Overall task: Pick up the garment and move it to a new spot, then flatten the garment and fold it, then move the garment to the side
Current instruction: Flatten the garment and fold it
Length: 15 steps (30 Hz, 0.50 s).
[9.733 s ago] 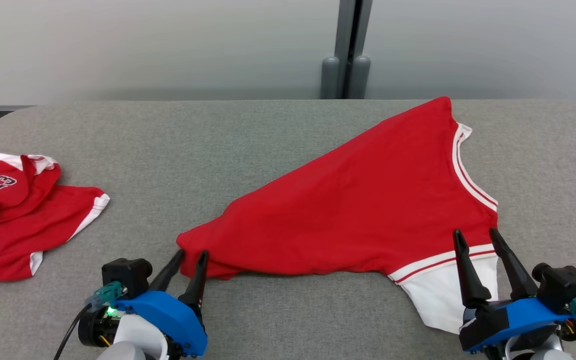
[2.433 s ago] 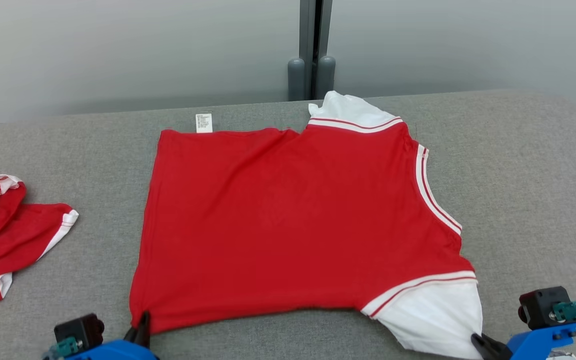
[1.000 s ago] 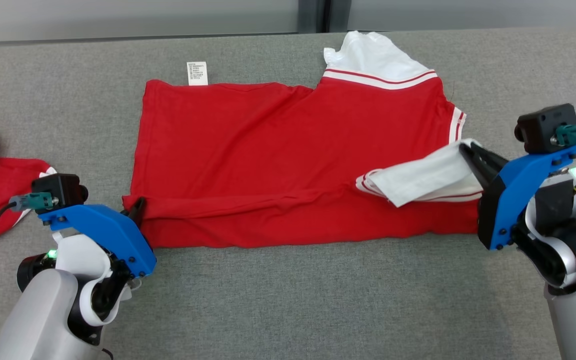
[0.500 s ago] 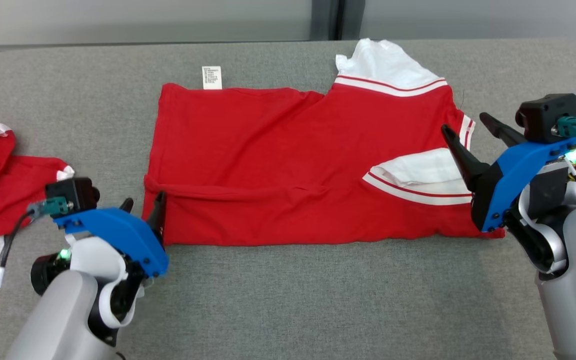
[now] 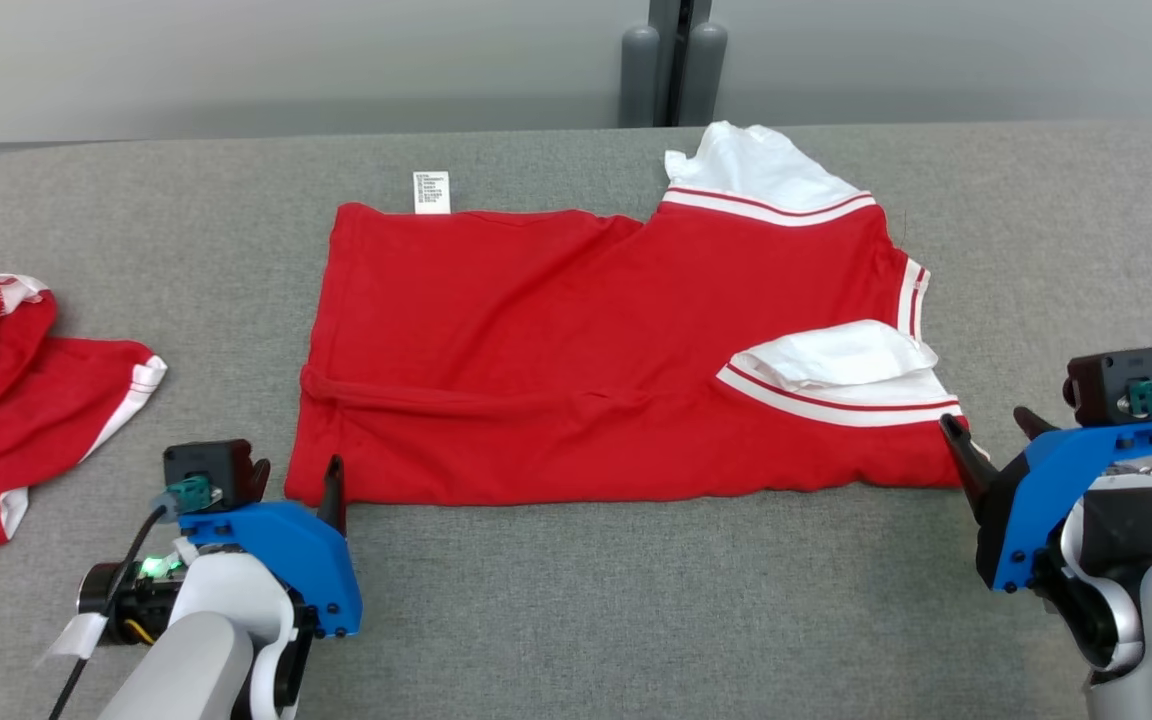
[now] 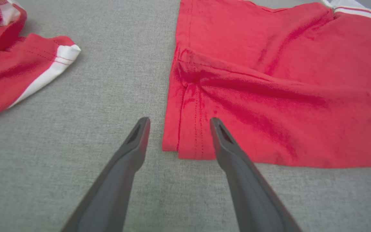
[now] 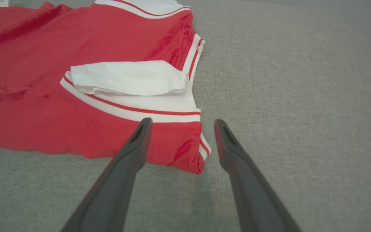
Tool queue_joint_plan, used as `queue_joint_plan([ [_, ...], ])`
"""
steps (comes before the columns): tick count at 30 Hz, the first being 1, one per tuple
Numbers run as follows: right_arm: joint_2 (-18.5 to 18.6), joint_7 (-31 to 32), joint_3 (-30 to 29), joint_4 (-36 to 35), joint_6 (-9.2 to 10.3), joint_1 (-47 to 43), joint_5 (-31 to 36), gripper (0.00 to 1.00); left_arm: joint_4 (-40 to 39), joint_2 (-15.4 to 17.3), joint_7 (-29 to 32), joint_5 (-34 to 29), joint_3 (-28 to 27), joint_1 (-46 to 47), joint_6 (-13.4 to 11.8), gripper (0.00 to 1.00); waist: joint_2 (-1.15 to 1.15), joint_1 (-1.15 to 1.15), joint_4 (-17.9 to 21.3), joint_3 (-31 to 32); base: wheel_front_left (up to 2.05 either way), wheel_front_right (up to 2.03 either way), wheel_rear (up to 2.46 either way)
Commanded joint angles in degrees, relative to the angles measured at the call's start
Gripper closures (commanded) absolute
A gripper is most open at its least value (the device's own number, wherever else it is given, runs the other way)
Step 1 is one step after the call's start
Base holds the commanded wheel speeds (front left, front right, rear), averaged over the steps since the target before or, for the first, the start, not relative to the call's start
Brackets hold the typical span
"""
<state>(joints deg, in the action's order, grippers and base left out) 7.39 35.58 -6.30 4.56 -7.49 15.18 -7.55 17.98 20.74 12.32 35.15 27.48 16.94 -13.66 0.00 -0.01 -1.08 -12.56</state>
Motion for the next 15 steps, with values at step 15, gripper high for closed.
queue_joint_plan([
  [15,-4.5,-9.0,-4.3,15.9,-0.02,3.9,6.0,0.00,11.1,-2.9,-1.1,-3.0,3.4,4.9,-1.0,0.00,0.00,0.01,0.4,-3.7,0.00,0.00,0.00],
])
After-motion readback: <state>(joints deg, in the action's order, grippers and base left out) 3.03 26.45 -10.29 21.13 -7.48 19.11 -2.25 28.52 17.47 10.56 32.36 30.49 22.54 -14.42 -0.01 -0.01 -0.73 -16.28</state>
